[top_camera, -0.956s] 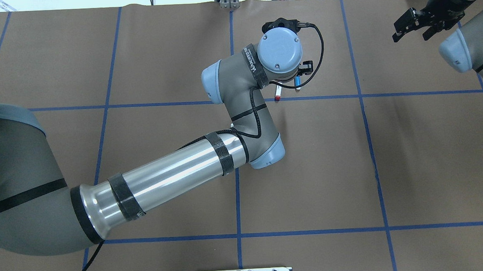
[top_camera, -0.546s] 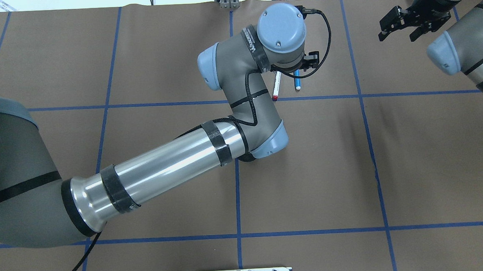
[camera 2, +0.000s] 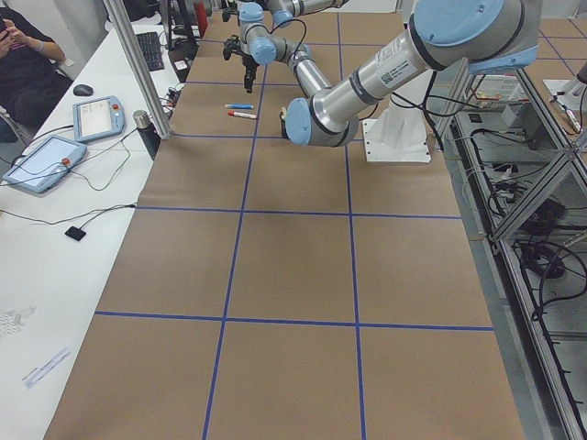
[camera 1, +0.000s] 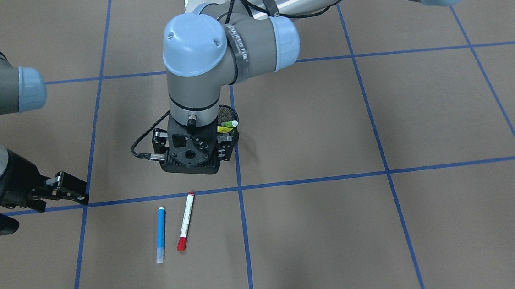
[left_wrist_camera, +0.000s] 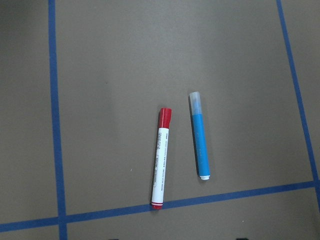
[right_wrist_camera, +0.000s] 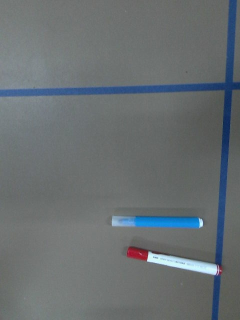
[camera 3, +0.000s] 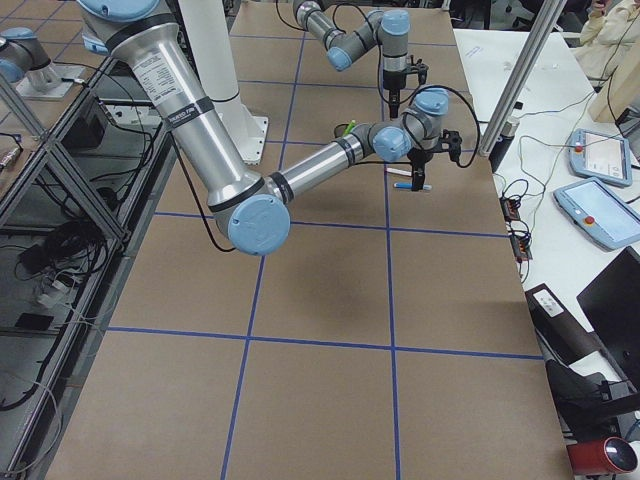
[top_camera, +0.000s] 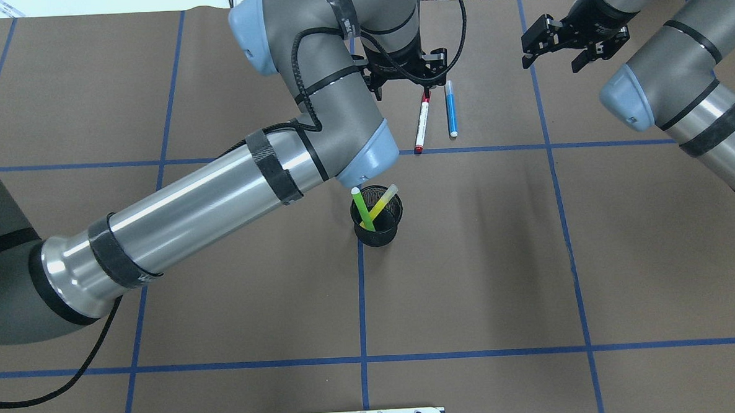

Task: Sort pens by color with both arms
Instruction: 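Withdraw the left gripper while the right gripper moves over the pen cup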

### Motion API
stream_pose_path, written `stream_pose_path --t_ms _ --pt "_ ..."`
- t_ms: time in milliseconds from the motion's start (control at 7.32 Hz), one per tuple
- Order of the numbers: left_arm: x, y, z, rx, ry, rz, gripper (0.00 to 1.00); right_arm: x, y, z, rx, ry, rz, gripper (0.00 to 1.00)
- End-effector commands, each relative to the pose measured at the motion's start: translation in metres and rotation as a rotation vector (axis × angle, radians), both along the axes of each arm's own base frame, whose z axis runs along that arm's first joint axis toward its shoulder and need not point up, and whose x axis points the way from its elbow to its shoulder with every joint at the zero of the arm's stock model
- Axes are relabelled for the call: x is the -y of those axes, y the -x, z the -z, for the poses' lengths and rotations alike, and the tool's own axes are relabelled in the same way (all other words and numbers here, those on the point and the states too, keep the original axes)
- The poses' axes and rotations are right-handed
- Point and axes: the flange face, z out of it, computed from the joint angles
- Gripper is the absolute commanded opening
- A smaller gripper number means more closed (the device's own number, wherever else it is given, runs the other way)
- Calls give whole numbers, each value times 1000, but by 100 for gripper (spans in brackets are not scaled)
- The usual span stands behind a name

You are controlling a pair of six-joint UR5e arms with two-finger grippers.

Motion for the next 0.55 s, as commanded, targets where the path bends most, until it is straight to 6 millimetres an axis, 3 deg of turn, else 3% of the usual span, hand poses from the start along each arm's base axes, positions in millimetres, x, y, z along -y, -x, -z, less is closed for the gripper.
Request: stream_pose_path --t_ms 0,273,410 --pt "-10 56 -63 -1 -10 -66 82 -16 30 60 29 39 -37 98" --pt "-7 107 -94 5 42 -106 83 -57 77 133 -46 -24 -34 98" --pt "-16 119 -118 12 27 -126 83 -61 82 151 -35 -50 -43 98"
